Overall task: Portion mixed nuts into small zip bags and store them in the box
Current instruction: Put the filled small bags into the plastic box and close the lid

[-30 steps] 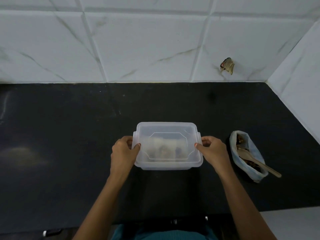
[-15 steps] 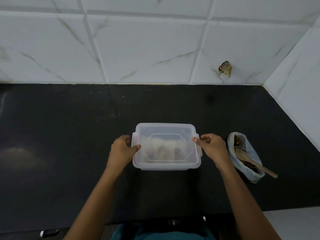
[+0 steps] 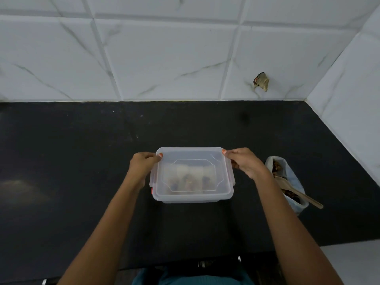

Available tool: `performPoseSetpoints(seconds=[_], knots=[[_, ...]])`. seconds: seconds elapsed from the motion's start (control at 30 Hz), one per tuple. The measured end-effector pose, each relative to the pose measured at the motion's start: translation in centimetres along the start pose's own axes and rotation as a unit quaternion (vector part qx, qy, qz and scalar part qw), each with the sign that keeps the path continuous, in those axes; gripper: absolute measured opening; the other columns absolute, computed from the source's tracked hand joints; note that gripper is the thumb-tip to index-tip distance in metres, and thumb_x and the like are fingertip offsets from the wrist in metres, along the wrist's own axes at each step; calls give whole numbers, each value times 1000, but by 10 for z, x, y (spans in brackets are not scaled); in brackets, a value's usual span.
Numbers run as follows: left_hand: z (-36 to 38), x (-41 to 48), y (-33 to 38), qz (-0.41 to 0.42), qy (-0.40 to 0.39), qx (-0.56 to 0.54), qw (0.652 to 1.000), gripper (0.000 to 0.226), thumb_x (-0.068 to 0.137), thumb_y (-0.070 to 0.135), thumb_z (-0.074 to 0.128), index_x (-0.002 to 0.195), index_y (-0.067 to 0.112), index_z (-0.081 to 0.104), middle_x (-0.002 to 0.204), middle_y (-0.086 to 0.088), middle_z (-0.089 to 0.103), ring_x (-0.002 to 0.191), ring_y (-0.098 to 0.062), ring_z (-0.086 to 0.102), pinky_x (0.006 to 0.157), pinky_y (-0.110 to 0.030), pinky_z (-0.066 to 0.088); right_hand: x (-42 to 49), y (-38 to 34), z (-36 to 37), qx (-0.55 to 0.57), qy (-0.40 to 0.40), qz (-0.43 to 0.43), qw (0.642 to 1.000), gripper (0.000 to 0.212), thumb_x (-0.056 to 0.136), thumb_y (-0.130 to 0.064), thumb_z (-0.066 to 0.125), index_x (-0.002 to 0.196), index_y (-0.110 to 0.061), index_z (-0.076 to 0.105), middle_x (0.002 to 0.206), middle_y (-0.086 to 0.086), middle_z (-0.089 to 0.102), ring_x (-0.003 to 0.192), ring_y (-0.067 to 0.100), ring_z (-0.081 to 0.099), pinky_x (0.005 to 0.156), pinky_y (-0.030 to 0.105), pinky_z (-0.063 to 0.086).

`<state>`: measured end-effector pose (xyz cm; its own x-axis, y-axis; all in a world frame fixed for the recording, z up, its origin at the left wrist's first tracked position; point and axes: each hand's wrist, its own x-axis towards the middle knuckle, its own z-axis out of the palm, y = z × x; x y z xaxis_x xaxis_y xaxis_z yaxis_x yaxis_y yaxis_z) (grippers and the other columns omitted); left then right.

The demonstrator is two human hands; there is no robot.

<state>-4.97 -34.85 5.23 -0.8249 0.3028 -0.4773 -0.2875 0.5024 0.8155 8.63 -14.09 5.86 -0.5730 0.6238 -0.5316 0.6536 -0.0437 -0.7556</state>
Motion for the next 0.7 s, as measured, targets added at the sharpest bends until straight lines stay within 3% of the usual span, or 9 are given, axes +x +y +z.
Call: performPoseSetpoints(seconds=[0.3,0.5,0.7], knots=[[1,7,2,-45,-8,-42,998,36,87,17,62,119,2,57,123,-16,57,111,-31,55,98,-48,43,6,-2,10,12,31,43,999,31,87,-29,61,109,-7,60,108,10,63,105,24,58,102,46,40],[0,9,-5,-32,-2,-57,998,24,83,19,66,103,6,63,115,-14,61,106,-31,58,97,-51,45,9,-1,12,32,56,50,997,32,85,-26,64,111,-6,60,111,11,62,108,25,57,101,44,42],[5,5,-14,37,53,-24,998,39,85,27,64,119,11,54,119,-9,56,106,-24,54,90,-44,48,7,7,15,64,72,-3,995,25,86,-24,64,103,-6,60,111,10,63,94,18,57,80,32,45]])
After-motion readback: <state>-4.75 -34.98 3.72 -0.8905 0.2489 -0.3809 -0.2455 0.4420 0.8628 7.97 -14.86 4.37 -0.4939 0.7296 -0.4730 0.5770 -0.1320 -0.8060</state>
